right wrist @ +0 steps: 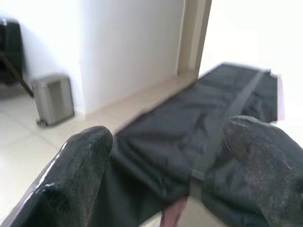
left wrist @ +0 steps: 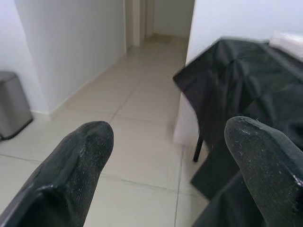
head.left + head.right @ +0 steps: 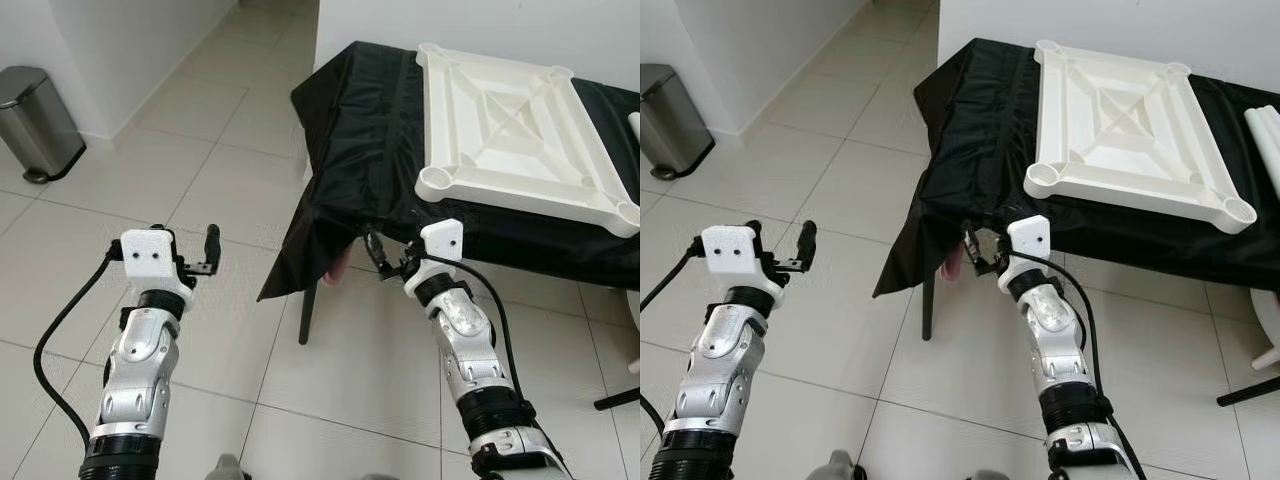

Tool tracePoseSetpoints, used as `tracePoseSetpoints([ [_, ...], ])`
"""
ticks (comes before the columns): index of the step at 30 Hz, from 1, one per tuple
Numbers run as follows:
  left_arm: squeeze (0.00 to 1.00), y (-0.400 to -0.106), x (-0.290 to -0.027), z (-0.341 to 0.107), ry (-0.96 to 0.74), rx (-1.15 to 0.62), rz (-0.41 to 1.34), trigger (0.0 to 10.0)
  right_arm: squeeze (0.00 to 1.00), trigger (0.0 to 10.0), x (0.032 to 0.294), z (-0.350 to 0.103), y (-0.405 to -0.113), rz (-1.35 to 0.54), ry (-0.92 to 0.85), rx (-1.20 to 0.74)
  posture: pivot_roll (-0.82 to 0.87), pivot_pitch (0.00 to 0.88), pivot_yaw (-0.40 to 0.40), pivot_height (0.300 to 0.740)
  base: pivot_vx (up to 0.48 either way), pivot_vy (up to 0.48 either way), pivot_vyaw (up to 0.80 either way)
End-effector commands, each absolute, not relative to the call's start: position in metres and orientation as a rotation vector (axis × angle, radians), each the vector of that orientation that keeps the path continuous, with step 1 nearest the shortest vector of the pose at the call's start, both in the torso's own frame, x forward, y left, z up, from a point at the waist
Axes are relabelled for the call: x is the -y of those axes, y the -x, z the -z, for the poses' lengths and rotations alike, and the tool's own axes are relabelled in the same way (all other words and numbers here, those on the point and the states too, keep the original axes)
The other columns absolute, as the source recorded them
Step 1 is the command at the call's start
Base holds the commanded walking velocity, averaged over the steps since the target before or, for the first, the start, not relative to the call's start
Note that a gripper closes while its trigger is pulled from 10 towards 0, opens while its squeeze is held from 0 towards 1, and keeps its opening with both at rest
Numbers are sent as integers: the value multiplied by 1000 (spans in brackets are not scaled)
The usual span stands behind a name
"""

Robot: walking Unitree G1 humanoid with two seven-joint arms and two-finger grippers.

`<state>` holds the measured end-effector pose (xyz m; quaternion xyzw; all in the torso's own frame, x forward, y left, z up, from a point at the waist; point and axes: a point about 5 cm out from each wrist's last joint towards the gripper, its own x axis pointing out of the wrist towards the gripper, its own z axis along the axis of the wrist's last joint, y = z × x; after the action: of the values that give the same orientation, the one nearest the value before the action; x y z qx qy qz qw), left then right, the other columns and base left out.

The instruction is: Building children table

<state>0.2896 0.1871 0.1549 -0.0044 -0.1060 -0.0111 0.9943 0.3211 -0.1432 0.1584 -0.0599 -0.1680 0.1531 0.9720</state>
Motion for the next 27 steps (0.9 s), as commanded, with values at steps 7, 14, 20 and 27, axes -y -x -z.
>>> tracePoseSetpoints([
  [7, 0, -285, -190, -155, -6, 175, 23, 10000, 0, 10000, 151, -163, -316, -295, 73, 321, 15, 71, -31, 740, 0, 0, 0],
  [14, 0, -277, -188, -149, -9, 154, 28, 10000, 0, 10000, 148, -159, -310, -305, 123, 304, 8, 86, -38, 740, 0, 0, 0],
  [20, 0, -283, -184, -157, -22, 180, 50, 10000, 0, 10000, 145, -166, -316, -311, 126, 314, 10, 90, -40, 740, 0, 0, 0],
  [27, 0, -285, -184, -160, -29, 173, 62, 10000, 0, 10000, 143, -168, -317, -316, 121, 306, 17, 91, -41, 740, 0, -182, 0],
])
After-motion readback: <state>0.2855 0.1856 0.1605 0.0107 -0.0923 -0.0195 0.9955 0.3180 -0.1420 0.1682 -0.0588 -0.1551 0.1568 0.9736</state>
